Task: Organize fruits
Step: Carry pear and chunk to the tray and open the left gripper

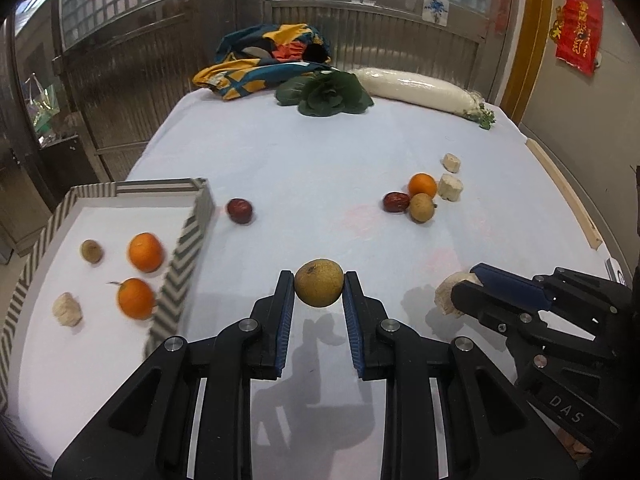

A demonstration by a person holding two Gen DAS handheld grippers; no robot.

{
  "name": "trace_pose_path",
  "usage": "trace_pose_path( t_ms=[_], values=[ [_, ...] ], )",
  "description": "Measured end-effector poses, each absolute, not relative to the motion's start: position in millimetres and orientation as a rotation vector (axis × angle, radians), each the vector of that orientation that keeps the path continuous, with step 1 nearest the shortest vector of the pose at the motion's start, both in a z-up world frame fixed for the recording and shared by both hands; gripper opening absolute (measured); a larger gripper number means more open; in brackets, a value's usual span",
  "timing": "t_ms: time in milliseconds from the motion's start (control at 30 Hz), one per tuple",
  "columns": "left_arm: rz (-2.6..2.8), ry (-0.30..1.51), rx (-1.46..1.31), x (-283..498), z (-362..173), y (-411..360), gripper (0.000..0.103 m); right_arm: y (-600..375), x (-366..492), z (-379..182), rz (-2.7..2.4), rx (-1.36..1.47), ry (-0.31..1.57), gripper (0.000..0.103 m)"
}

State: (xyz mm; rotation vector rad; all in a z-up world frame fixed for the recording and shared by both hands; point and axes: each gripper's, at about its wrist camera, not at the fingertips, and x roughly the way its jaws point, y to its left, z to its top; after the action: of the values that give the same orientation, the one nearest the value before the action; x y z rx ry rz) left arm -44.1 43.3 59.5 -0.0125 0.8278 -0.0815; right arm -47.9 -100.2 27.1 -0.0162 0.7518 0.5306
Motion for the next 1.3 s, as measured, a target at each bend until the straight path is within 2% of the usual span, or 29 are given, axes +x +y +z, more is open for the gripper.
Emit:
trace_pose_path(
  t_ms=[733,1300],
  values=[
    [0.014,0.768,-0.067,-74.3,77.9,115.0,0.024,-27.6,-60.2,48.2,0.618,-0.07,0.712,0.019],
    [0.094,0.775,-0.106,-84.0,71.7,159.0,0.024,14.7,-61.5,49.1,0.675,-0.117,0.716,0.018]
  ],
)
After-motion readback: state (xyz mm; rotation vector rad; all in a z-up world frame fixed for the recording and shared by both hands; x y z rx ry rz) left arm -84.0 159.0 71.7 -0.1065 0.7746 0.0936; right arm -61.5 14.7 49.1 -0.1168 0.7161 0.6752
